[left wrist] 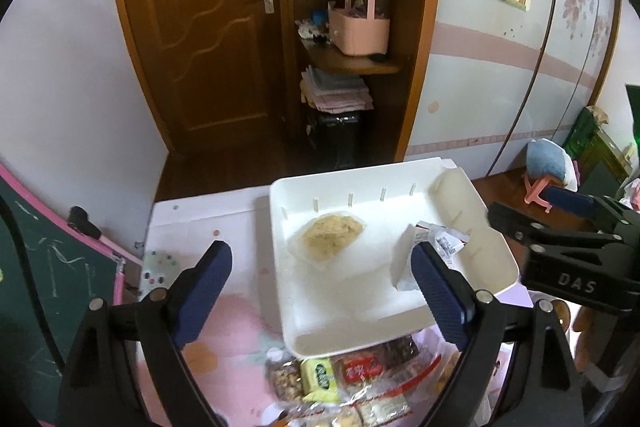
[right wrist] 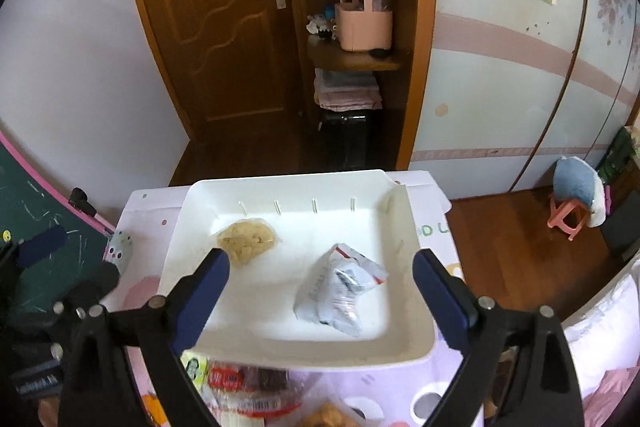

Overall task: Organize snacks
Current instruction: 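Withdraw both tools from the basket back toward the snack pile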

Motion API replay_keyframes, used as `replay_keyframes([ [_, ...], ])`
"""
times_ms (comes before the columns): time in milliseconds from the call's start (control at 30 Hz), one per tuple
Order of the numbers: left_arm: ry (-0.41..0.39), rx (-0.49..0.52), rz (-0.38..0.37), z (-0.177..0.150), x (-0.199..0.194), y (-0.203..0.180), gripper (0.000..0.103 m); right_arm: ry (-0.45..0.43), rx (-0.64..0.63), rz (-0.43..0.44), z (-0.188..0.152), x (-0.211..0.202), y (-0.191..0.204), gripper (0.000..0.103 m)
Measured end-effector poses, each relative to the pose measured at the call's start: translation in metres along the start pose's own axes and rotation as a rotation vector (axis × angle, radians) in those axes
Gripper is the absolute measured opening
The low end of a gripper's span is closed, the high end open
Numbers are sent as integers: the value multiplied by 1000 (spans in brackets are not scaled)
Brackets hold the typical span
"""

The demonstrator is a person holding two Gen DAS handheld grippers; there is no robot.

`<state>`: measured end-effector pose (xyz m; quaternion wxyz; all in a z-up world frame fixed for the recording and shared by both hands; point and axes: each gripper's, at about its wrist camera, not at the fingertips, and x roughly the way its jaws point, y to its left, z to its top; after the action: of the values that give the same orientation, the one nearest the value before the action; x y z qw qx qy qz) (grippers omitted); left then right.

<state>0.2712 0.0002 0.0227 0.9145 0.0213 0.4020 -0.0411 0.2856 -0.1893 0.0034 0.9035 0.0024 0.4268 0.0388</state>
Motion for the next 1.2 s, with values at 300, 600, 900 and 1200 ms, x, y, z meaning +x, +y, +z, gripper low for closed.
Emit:
replay_keyframes([
  [300,-94,35,15,-18,-89,8,94,-41,-48,48,-30,-92,-3,94],
  [600,-122,60,18,-77,-155,13,97,-47,-168,59,-97,-149,13,93],
  [900,-74,83,2,-146,-168,21,97,-81,-214,119,-161,-168,27,93],
  [1200,-14,122,51,-223,-124,43,97,4,-42,200,-201,-122,6,93],
])
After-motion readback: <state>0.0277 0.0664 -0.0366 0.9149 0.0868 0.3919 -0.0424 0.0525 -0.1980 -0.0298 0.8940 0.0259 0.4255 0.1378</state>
